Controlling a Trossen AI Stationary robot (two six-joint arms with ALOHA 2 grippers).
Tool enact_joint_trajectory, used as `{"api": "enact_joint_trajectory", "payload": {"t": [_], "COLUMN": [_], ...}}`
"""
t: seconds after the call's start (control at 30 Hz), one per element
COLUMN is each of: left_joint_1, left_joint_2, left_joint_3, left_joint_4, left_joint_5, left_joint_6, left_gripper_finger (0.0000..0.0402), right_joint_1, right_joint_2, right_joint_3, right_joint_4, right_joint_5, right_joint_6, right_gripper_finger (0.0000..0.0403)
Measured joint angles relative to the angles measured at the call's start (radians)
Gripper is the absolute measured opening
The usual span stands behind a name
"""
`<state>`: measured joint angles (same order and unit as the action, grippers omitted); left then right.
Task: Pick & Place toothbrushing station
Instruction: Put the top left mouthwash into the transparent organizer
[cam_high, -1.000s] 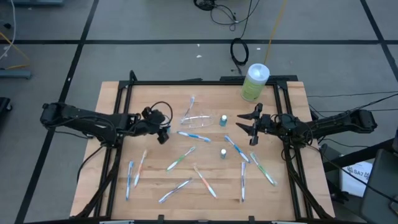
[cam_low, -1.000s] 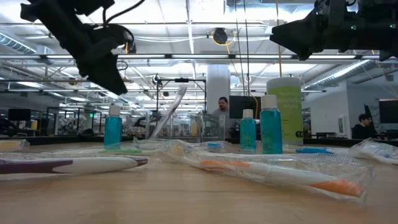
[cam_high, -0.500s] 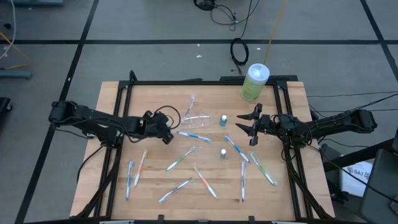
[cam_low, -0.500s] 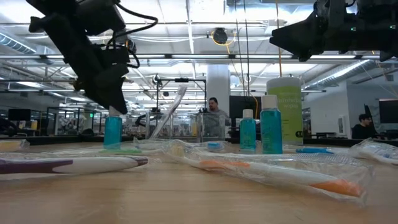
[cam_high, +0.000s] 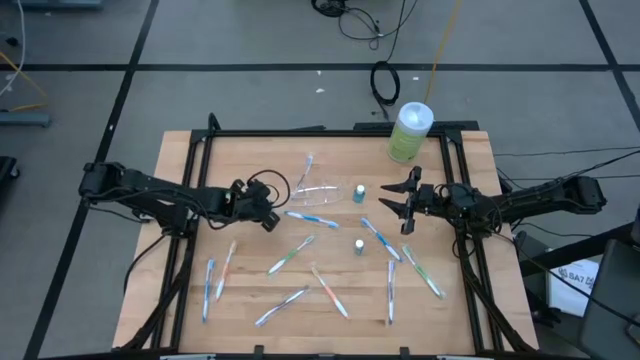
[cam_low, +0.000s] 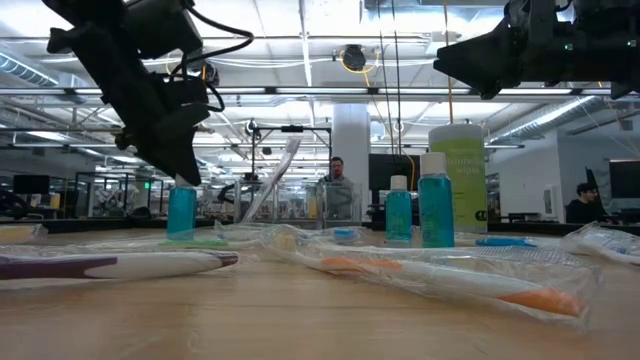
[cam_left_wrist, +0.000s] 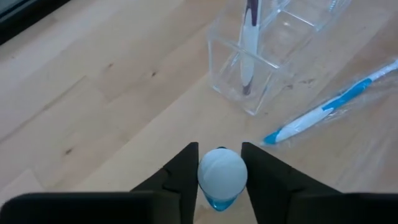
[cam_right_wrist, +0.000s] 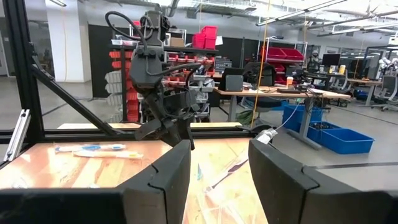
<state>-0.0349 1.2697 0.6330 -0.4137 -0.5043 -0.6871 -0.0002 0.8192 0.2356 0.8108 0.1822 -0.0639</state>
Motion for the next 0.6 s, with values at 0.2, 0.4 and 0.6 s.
{"api": "enact_joint_trajectory", "payload": {"t": [0.2, 0.4, 0.6], "left_joint_1": [0.000, 0.000, -0.013], "left_joint_2": [0.000, -0.015, -0.099], "left_joint_3": [0.000, 0.000, 0.000], "left_joint_4": [0.000, 0.004, 0.005], "left_joint_5": [0.003, 0.011, 0.002], "left_joint_6": [-0.019, -0.023, 0.003], "left_gripper_finger": [0.0107, 0.0107, 0.0099], "right_joint_1": [0.000, 0.000, 0.000], "right_joint_2": [0.000, 0.000, 0.000], "right_joint_3": [0.000, 0.000, 0.000], "right_joint_4": [0.000, 0.000, 0.000], "right_joint_5": [0.000, 0.000, 0.000], "right_joint_6": [0.000, 0.000, 0.000], "right_gripper_finger": [0.0155, 0.0155, 0.0155]}}
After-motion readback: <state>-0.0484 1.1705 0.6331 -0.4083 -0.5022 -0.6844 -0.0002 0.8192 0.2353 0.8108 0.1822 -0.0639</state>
